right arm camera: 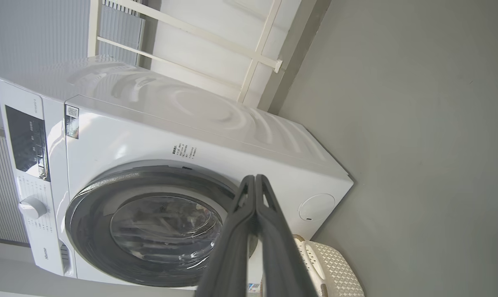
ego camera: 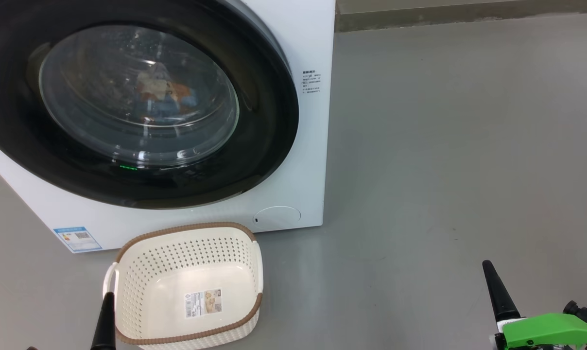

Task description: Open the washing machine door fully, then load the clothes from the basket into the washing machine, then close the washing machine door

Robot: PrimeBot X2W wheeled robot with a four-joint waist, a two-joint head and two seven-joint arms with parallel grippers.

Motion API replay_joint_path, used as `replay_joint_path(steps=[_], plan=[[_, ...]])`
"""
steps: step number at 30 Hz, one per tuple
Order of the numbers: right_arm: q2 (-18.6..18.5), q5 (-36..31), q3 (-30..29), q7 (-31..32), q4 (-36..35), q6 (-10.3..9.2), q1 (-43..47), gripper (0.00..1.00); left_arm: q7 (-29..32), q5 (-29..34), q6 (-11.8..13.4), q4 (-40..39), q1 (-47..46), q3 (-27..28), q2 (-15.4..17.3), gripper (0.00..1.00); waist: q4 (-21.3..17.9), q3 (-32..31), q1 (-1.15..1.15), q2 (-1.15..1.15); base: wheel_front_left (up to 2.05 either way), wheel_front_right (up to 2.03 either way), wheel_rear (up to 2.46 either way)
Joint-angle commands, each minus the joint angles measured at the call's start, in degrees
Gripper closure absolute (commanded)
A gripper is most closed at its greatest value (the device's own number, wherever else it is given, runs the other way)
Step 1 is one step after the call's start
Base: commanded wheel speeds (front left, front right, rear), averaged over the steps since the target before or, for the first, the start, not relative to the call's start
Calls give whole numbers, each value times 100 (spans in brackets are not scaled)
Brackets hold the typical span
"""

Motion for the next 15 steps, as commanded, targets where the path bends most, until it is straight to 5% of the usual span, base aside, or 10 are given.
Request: replay_joint_path(steps=[1,15], plan=[[-23,213,77,63,-172,-4,-277,100,55,-224,-118,-88,-285,183,121,100,-1,0,0,0,0,0,0],[-23,1108,5,300,-192,-6,-322,100,290,-1136,-210,10,-460,280,134,100,-9,0,0,0,0,0,0]])
